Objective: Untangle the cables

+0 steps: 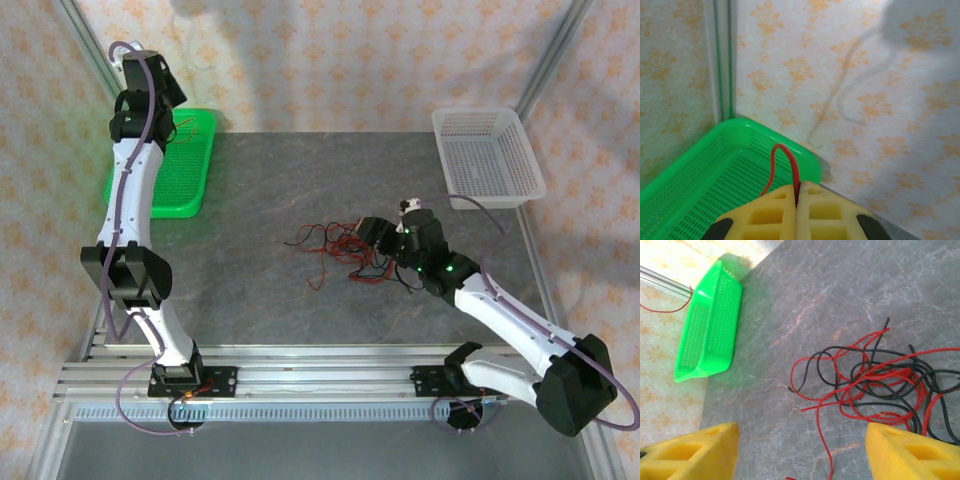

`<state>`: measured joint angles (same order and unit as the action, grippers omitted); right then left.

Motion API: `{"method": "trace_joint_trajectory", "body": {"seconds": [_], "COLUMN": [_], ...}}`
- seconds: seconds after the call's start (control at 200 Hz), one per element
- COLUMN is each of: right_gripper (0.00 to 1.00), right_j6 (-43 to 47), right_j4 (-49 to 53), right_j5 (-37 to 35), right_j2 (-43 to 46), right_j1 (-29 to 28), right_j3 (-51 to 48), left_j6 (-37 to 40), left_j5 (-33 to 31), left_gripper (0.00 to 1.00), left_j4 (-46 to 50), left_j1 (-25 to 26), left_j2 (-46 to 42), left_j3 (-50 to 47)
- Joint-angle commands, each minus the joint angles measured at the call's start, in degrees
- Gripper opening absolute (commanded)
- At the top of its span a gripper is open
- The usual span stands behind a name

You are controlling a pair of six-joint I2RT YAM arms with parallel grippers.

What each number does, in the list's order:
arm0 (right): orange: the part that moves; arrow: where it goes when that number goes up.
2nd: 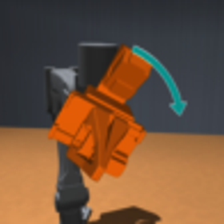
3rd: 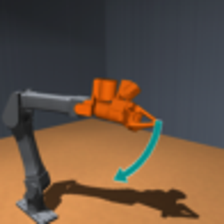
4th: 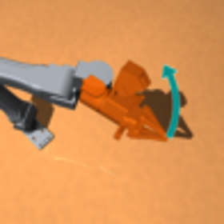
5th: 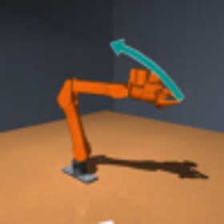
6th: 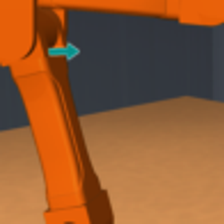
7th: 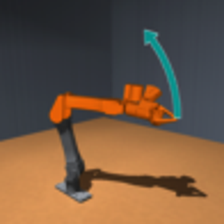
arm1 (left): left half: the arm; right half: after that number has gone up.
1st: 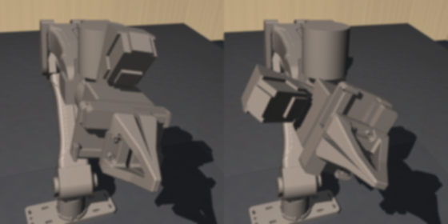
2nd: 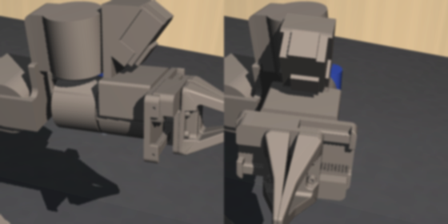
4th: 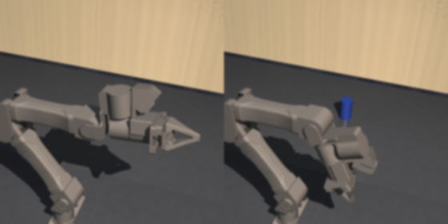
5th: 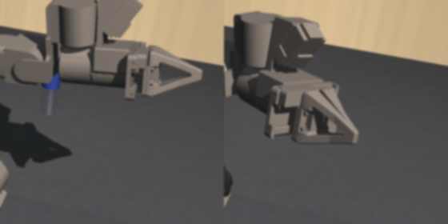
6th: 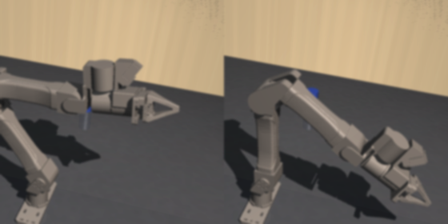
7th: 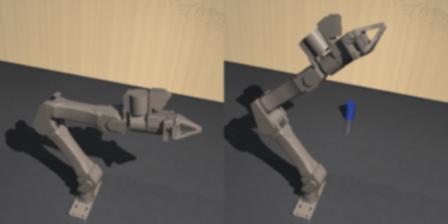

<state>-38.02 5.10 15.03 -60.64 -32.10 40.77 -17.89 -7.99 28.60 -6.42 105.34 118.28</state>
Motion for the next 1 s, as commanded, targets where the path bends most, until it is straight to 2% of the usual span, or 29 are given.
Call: {"method": "trace_joint_trajectory", "body": {"seconds": [0.0,0.17,0.44,0.501,0.561,0.626,0.901,0.991], "right_gripper": [0.67,0.67,0.69,0.69,0.69,0.7,0.7,0.7], "right_j6": [-0.1,-0.7,0.0,0.2,0.4,0.5,0.3,0.3], "right_j4": [0.2,-2.0,-2.2,-2.1,-2.0,-1.9,-2.3,-2.2], "right_j5": [0.3,1.2,1.1,1.0,0.7,0.5,0.0,-0.4], "right_j2": [-0.3,-2.5,-5.3,-5.5,-5.5,-5.6,-6.3,-6.7], "right_j1": [-0.3,-0.9,-2.9,-3.2,-3.4,-3.6,-4.4,-4.6], "right_j3": [-1.4,-1.4,0.1,0.1,0.1,0.1,-0.3,-0.2], "left_j6": [-0.2,-2.5,-6.7,-7.8,-8.5,-8.8,-8.4,-8.4], "left_j5": [-1.0,1.4,-2.1,-1.7,-1.1,-0.7,-1.6,-2.4], "left_gripper": [0.0,0.0,0.01,0.12,0.27,0.39,0.71,0.75], "left_j4": [-3.2,-6.9,-10.9,-11.7,-12.1,-12.3,-10.5,-9.6], "left_j1": [-2.3,-5.4,-6.0,-6.0,-6.0,-5.9,-3.6,-2.1], "left_j2": [2.2,5.3,5.7,5.2,4.8,4.5,1.1,-0.3], "left_j3": [-1.2,-8.5,-22.7,-25.1,-26.8,-27.9,-30.1,-30.8]}}
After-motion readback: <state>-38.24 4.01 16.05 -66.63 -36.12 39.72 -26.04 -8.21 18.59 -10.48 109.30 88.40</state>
